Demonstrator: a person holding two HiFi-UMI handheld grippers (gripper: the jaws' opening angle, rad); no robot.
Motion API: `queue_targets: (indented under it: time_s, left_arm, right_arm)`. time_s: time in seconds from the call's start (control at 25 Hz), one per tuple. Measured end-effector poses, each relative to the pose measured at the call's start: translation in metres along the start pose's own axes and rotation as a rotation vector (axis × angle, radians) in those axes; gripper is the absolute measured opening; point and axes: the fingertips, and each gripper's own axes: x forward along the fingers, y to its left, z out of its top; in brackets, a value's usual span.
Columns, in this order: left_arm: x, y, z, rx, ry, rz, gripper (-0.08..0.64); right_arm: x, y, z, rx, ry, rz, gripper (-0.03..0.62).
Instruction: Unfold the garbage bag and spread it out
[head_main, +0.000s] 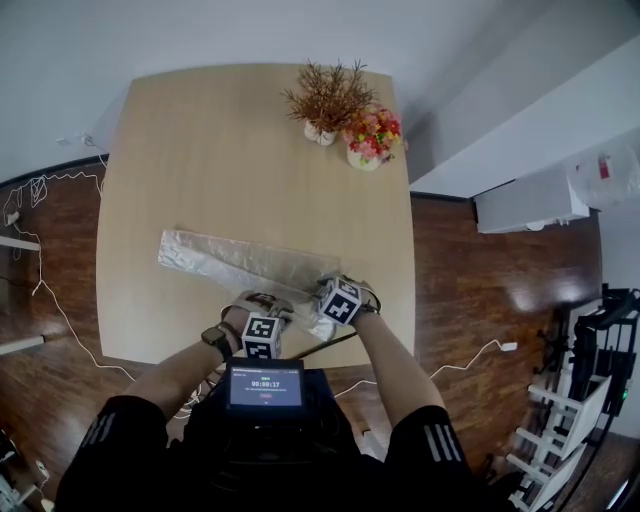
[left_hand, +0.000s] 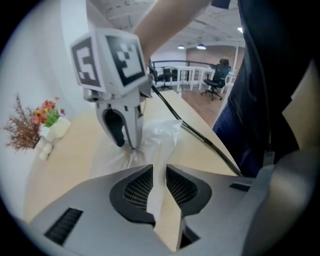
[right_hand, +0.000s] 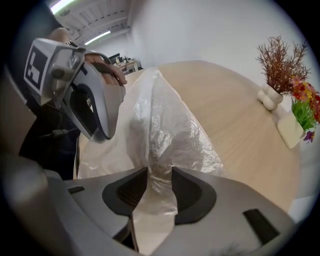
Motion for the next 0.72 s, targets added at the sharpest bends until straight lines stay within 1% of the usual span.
queue_targets:
  time_s: [0.08,0.16,0.2,0.24,0.32,0.4,0.44,0.48,0.52,0.6,0.68,0.72]
  left_arm:
    - [-0.018,0.016,0.001,-0.081,-0.063,0.049,0.083]
    - [-0.039,0.041,-0.01,-0.166,-0.109,0.129,0.083]
    - [-0.049,0.058,-0.021,-0.202,-0.111,0.178,0.083]
    - [-0.061,0.076,-0.036,-0.228,-0.094,0.229,0.083]
    - [-0.081,0.11,-0.073,-0.249,-0.017,0.311,0.083]
    - [-0.093,0.138,-0.112,-0.239,0.08,0.347,0.083]
    - [-0.097,0.149,-0.131,-0.231,0.127,0.343,0.083]
    - [-0.098,0.155,-0.148,-0.222,0.171,0.323,0.083]
    - [-0.097,0.158,-0.164,-0.213,0.211,0.285,0.083]
    - [-0.088,0.148,-0.192,-0.191,0.276,0.159,0.083]
    - [-0.08,0.129,-0.211,-0.165,0.318,0.023,0.083]
    - [-0.077,0.12,-0.218,-0.152,0.338,-0.024,0.082]
  right_arm:
    - [0.0,0.0,0.0,-0.014,-0.002,0.002,0.181]
    - [0.0,0.0,0.0,-0.027,-0.002,0.002,0.181]
    - [0.0,0.0,-0.001,-0.034,0.0,0.0,0.181]
    - [0.0,-0.001,-0.002,-0.043,0.004,-0.002,0.181]
    - [-0.001,0.0,-0.001,-0.06,0.008,-0.007,0.181]
    - [-0.001,0.0,-0.001,-0.066,0.01,-0.007,0.181]
    - [-0.001,0.0,-0.001,-0.065,0.01,-0.006,0.181]
    - [-0.001,0.0,-0.001,-0.063,0.009,-0.005,0.181]
    - [-0.001,0.0,-0.001,-0.062,0.008,-0.005,0.181]
    - [-0.001,0.0,0.0,-0.06,0.005,-0.003,0.181]
    - [-0.004,-0.001,0.002,-0.066,0.005,-0.007,0.181]
    - [-0.005,-0.002,0.003,-0.069,0.006,-0.009,0.181]
